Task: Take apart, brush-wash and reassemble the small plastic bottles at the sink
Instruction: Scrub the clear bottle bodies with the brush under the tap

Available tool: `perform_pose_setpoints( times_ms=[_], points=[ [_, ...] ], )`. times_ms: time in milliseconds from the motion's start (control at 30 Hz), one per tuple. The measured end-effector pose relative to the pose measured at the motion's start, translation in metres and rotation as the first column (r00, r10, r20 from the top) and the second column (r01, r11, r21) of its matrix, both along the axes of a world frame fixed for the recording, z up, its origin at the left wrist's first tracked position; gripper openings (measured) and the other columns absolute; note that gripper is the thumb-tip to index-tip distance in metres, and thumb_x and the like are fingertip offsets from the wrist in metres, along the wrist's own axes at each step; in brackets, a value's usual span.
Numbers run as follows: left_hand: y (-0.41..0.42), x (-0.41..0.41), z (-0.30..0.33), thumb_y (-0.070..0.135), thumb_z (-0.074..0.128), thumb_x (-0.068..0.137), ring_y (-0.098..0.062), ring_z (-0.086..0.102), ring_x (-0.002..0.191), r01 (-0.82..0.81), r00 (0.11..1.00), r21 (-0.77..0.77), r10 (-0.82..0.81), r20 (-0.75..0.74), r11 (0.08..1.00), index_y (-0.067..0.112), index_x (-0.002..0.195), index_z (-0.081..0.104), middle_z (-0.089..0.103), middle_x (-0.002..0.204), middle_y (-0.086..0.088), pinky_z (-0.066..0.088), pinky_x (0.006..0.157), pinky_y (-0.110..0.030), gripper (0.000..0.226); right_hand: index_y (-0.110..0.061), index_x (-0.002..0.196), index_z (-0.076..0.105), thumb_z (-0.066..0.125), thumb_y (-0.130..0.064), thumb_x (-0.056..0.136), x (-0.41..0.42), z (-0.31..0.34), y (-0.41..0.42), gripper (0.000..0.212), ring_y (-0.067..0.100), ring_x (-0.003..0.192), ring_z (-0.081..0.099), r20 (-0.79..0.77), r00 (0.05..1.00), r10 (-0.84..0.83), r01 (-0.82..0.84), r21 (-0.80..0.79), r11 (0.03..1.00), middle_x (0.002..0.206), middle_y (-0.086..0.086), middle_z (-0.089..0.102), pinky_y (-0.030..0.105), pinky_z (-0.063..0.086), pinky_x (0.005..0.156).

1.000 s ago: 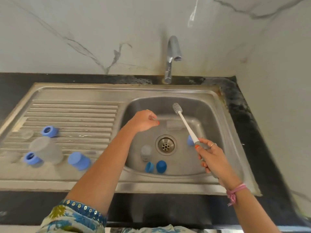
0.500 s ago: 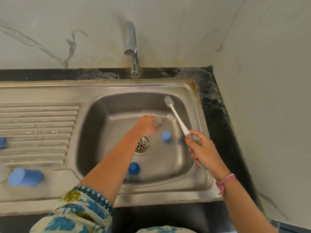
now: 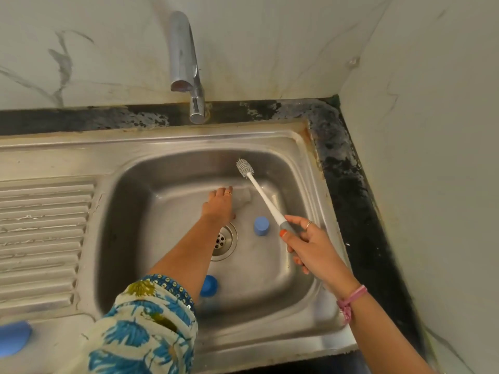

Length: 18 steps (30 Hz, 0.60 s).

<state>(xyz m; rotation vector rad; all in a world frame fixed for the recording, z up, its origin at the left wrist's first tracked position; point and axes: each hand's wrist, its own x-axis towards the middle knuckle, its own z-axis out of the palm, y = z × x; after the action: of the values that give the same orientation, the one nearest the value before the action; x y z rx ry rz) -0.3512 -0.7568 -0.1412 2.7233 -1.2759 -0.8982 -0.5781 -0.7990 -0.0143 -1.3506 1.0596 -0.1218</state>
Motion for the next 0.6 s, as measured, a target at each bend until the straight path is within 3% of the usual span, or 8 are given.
perform_pose_setpoints(
  times_ms=[133,233,367,433,533,600],
  points=[
    [0.006,0.001,-0.004,0.023,0.067,0.089,-0.034,0.037,0.127,0.021,0.996,0.059,-0.026,0.091,0.998,0.007,0.143,0.033,0.035,0.137,-0.015,0.042,0.099,-0.040,0.066,-0.036,0.113,0.056,0.059,-0.023,0.095,-0.001,0.000,0.003,0.022,0.008,0.047,0.041,-0.014,1.000,-0.026,0.027,0.032,0.999,0.074,0.008,0.054,0.022,0.033,0.039],
    [0.020,0.002,-0.003,0.038,0.071,0.085,-0.034,0.040,0.123,-0.008,0.999,0.072,0.006,0.035,0.997,0.000,0.132,0.043,0.036,0.132,-0.016,0.041,0.100,-0.037,0.067,-0.033,0.115,0.056,0.059,-0.024,0.095,0.001,0.000,0.007,0.022,0.006,0.045,0.041,-0.017,0.999,-0.038,0.039,0.034,0.999,0.073,0.006,0.054,0.021,0.033,0.040],
    [0.035,0.015,0.023,0.032,0.083,0.070,-0.034,0.048,0.113,-0.033,0.998,-0.127,0.027,-0.051,0.991,-0.001,0.126,0.039,0.032,0.123,-0.015,0.044,0.096,-0.037,0.078,-0.028,0.120,0.056,0.058,-0.023,0.096,0.001,0.006,0.016,0.025,0.006,0.045,0.041,0.010,0.998,-0.061,0.061,0.026,0.998,0.071,0.005,0.054,0.021,0.032,0.041],
    [0.038,0.026,0.047,0.031,0.083,0.067,-0.035,0.050,0.110,0.055,0.998,-0.205,-0.048,0.039,0.977,0.000,0.125,0.038,0.031,0.124,-0.013,0.046,0.092,-0.039,0.080,-0.027,0.122,0.056,0.058,-0.023,0.096,-0.002,0.010,0.020,0.027,0.007,0.045,0.040,0.032,0.996,-0.079,0.078,0.027,0.997,0.071,0.005,0.054,0.021,0.032,0.041],
    [0.034,0.046,0.092,0.039,0.079,0.070,-0.032,0.045,0.123,0.214,0.956,-0.260,-0.147,0.253,0.942,0.004,0.134,0.033,0.024,0.144,-0.012,0.044,0.091,-0.042,0.086,-0.026,0.124,0.056,0.058,-0.023,0.095,-0.006,0.016,0.027,0.029,0.007,0.045,0.039,0.065,0.991,-0.116,0.114,0.028,0.993,0.070,0.006,0.054,0.021,0.032,0.040],
    [0.024,0.056,0.121,0.039,0.078,0.070,-0.034,0.043,0.128,0.261,0.936,-0.326,-0.155,0.317,0.909,0.004,0.133,0.033,0.014,0.156,-0.011,0.044,0.088,-0.041,0.085,-0.026,0.124,0.056,0.058,-0.023,0.095,-0.009,0.019,0.031,0.029,0.006,0.045,0.040,0.083,0.986,-0.144,0.142,0.029,0.989,0.070,0.006,0.054,0.021,0.032,0.040]
  ],
)
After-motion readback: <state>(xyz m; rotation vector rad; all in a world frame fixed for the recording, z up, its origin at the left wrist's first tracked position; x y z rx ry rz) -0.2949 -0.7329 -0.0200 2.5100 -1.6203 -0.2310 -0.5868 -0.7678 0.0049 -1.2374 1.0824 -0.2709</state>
